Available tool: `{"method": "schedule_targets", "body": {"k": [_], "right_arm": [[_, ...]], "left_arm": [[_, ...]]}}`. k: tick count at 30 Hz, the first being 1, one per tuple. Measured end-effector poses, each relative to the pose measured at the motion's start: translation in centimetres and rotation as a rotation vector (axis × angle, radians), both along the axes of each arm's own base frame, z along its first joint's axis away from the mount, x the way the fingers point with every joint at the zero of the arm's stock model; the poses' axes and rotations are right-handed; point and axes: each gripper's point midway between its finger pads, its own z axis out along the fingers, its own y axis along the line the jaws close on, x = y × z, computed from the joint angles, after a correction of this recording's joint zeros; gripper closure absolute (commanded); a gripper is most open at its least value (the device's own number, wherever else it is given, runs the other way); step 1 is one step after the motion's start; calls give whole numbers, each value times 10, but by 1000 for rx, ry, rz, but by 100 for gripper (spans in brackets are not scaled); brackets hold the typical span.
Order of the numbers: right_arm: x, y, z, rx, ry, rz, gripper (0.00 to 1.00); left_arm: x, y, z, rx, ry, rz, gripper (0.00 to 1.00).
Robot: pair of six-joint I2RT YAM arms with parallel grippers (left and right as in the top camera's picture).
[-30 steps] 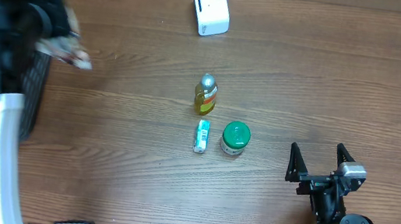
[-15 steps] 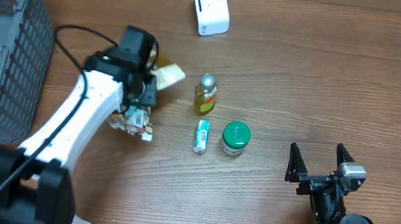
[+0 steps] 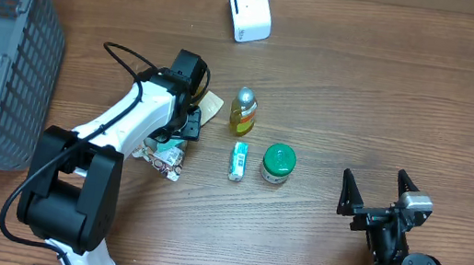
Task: Scan the item barcode
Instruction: 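Lower the snack bag onto the table left of the bottle, release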
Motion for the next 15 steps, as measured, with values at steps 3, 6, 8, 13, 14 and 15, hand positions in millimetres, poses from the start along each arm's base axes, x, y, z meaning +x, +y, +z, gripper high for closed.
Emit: {"method": "schedule_targets", "body": {"k": [3,6,8,13,14,15], "right_arm": [[0,0,0,0,0,0,0],[0,0,0,0,0,0,0],[0,0,0,0,0,0,0],[0,0,0,0,0,0,0],[0,0,0,0,0,0,0],[0,0,0,0,-1,0,0]], "left_arm": [[-5,0,2,-3,25,-1,29],[-5,-2,8,-8,35,-1,22],[-1,-4,16,-17,20,1,19],[16,-8,66,-73,-119,-4,0],[22,-5,86,-92,-176,1,0],[27,1,100,-102,-215,17,0]]}}
